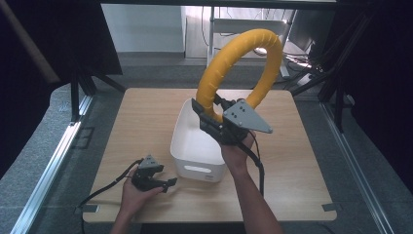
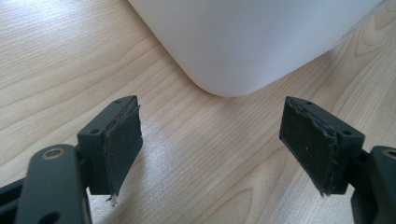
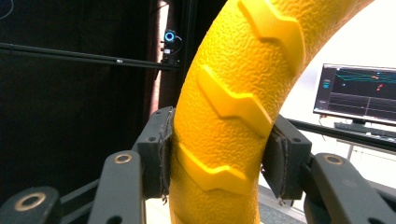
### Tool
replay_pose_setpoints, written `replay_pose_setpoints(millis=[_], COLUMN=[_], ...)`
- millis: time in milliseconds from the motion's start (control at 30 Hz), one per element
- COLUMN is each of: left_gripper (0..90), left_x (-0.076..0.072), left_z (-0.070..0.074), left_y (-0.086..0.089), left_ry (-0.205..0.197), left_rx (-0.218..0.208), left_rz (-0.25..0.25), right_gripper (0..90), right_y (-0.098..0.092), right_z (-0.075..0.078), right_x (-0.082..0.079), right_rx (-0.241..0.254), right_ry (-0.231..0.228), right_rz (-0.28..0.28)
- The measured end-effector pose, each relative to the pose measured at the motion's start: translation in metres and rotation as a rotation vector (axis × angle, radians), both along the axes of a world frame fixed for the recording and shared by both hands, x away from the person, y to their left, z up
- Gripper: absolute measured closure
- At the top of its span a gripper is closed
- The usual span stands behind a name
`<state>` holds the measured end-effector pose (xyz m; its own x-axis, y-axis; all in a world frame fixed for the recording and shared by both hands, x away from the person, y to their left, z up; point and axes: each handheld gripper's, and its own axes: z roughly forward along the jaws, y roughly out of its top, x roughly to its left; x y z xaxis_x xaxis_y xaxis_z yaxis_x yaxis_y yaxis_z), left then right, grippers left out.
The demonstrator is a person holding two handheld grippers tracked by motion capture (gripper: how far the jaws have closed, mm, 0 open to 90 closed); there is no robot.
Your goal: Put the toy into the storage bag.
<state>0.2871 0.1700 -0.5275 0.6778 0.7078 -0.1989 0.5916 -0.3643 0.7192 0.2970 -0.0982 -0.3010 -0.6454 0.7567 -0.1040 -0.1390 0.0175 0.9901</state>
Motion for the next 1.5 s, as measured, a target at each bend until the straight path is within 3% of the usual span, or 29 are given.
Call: replay_pose_setpoints(millis=[833,1500], left_gripper=[21.1,21.1], left_x=[0.000,0.001], left_z=[-0.001,-0.002], left_y=[-0.001,0.000], left_ry=[0.012,0.012], left_rx=[0.002,0.004], left_rz=[-0.004,-0.002], right_gripper=[49.9,49.8], right_y=[0.031,0.050], right_z=[-0.002,-0.019], right_x=[0.001,-0.001], right_rx=[0.005,0.002], right_ry=[0.005,0.046], right_rz=[0.052,0.086])
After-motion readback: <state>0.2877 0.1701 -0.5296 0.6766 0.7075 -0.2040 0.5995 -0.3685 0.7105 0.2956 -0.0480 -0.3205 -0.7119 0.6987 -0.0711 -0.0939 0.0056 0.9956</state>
